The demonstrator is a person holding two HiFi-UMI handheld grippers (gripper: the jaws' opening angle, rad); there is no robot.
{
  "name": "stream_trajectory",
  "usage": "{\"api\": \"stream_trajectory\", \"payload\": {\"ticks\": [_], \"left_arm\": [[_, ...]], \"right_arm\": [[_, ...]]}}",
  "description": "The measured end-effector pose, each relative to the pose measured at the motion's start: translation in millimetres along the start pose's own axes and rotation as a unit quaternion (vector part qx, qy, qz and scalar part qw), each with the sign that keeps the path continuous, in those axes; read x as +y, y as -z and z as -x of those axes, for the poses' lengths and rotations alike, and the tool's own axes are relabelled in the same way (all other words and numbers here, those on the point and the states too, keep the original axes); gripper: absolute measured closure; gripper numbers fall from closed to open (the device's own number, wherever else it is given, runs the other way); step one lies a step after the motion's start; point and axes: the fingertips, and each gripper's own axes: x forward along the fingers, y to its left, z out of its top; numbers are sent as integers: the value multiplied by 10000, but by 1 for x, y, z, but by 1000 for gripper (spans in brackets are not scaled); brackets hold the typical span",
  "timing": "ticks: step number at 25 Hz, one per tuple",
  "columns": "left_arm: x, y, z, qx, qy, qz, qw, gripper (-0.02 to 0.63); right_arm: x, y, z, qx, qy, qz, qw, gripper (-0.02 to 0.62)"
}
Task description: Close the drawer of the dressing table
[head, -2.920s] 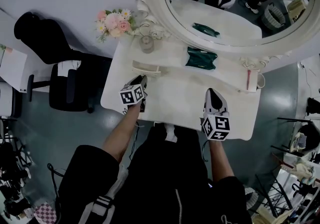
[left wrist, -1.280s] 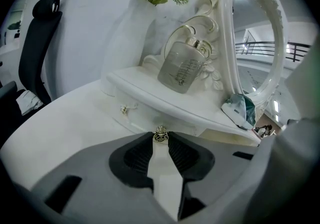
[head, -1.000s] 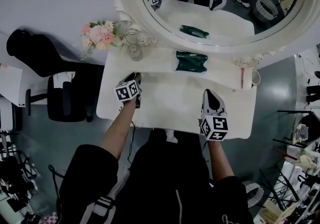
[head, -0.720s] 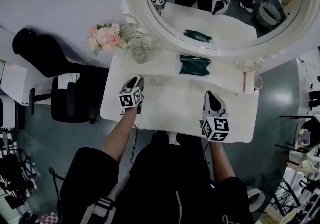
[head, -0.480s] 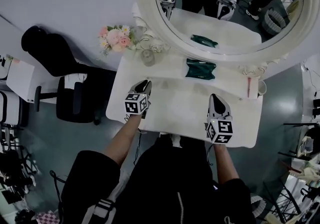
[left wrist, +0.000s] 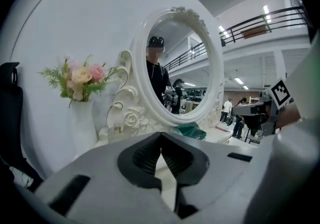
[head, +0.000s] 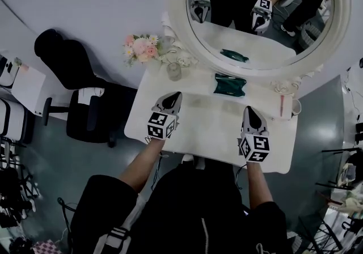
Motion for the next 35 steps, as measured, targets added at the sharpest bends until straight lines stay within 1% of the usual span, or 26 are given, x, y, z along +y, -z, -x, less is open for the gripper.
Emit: {"api": "stream_trajectory", "payload": {"ticks": [3, 6, 11, 21, 35], "left_arm": [[-17, -25, 1, -209, 176, -161, 9995, 601], [-34, -45, 2, -430, 376, -192, 9982, 601], [-51, -65, 5, -644, 486, -257, 9964, 601], [-62, -60, 6, -628, 555, -296, 9960, 601], [-61, -57, 6, -601, 597, -200, 9962, 601]], "right_arm": [[-1, -9, 5, -152, 33, 70, 9999, 606], [-3, -16, 12, -272, 54, 117, 9995, 606], [-8, -23, 24, -441, 94, 57, 9990, 606], [-6, -18, 30, -429, 96, 34, 9990, 606], [0, -14, 30, -367, 43, 78, 9993, 606]]}}
